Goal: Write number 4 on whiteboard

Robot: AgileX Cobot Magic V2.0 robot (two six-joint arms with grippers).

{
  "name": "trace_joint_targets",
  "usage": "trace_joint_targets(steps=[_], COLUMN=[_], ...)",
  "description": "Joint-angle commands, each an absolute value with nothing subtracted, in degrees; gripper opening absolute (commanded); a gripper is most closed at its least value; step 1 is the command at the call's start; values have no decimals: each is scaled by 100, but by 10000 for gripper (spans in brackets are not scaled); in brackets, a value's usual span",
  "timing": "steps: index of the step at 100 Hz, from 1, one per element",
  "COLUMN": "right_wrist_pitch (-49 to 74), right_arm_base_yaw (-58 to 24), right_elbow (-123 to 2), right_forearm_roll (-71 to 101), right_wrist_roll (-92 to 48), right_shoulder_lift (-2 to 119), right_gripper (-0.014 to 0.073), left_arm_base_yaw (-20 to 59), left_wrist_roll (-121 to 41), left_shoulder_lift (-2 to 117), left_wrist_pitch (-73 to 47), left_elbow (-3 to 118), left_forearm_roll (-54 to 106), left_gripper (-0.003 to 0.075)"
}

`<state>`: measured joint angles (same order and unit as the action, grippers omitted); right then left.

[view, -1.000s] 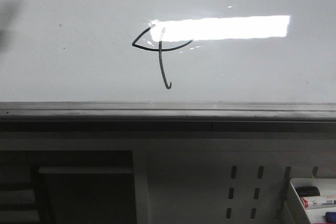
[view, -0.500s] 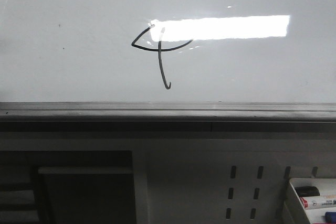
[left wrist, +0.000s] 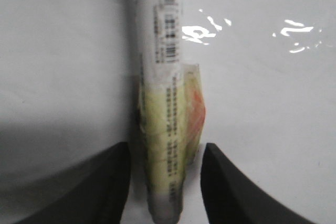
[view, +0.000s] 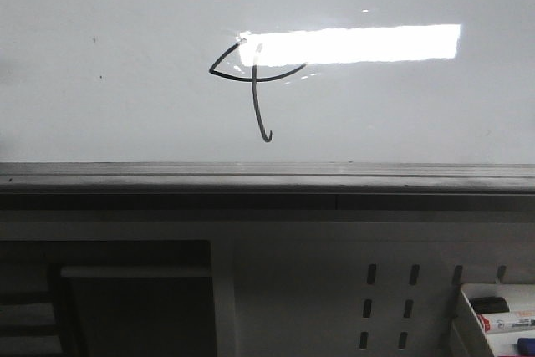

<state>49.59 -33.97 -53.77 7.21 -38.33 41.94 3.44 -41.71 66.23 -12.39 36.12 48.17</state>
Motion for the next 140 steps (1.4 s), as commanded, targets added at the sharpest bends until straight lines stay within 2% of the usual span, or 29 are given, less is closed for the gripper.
trace_joint_targets(steps=[1,23,51,69,79,89,110,115,140], right_wrist_pitch=[4555,4825,6402,5710,4975,4314,3628,3620,4108], right_arm_base_yaw=[-3357,-3357,-3357,-3357,-3357,-3357,-3357,-3357,-3357], right_elbow=[-5509,-5613,-5860,-5252,-4748,-4228,-3502,-3403,-3026], right_forearm_roll=[710,191,-2062,-2197,-2197,-2197,-2326,-2431,-2469], right_wrist_roll=[-3803,-2218,795,1565,1652,1652,1652,1652,1652], right_shoulder_lift=[4212,4212,4163,3562,3074,2585,1874,1818,1816], right_gripper=[340,340,335,255,206,154,-73,-71,-71], left_arm_base_yaw=[330,330,330,330,330,330,330,330,330], left_wrist_roll=[-4107,-4107,-3974,-2591,-2112,-1930,-1918,-1918,-1918], left_shoulder_lift=[6546,6178,4631,3537,2912,2379,1734,1724,1724], left_wrist_pitch=[-910,-1216,-3629,-4141,-3782,-2970,-1154,-818,-725], left_elbow=[3797,3994,4581,4461,4100,3522,2309,2122,1567], left_forearm_roll=[4837,3640,2362,1611,1588,1744,2337,2602,2905], left_gripper=[357,356,356,354,337,276,46,-18,-20])
